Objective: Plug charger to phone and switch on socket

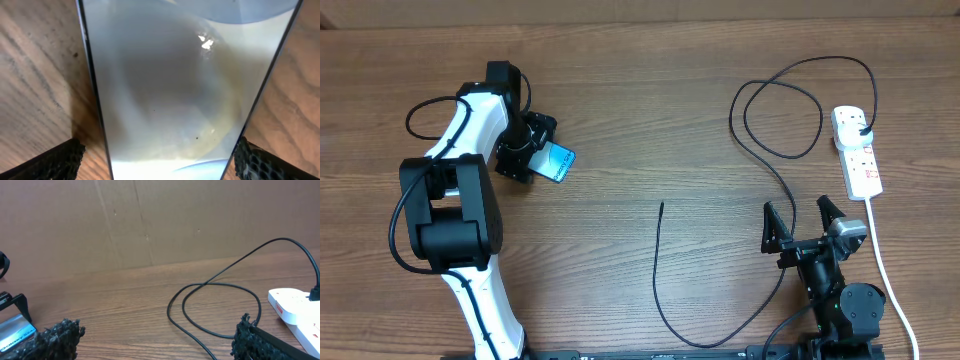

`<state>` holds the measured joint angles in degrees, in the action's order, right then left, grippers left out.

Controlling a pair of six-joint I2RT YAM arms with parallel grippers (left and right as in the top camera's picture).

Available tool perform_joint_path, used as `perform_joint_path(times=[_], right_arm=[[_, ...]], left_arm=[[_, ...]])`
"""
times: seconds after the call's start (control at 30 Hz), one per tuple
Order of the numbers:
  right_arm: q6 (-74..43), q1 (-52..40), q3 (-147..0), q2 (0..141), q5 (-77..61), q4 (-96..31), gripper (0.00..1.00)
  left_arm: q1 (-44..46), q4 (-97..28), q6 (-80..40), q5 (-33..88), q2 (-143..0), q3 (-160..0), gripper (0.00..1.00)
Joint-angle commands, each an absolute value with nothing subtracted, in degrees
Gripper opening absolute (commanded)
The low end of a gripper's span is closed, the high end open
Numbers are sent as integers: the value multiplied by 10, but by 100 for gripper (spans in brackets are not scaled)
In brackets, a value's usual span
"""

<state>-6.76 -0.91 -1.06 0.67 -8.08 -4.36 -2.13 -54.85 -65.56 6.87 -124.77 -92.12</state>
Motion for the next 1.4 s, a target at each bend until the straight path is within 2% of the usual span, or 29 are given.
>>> perform_joint_path(times=[0.0, 1.37], right_arm=[[-65, -13, -4, 2, -75, -42, 100], [-65, -13, -4, 2, -75, -42, 100]], left_arm=[[-18, -561, -676, 55, -1272, -915, 100], [-18, -570, -629, 24, -1272, -923, 100]])
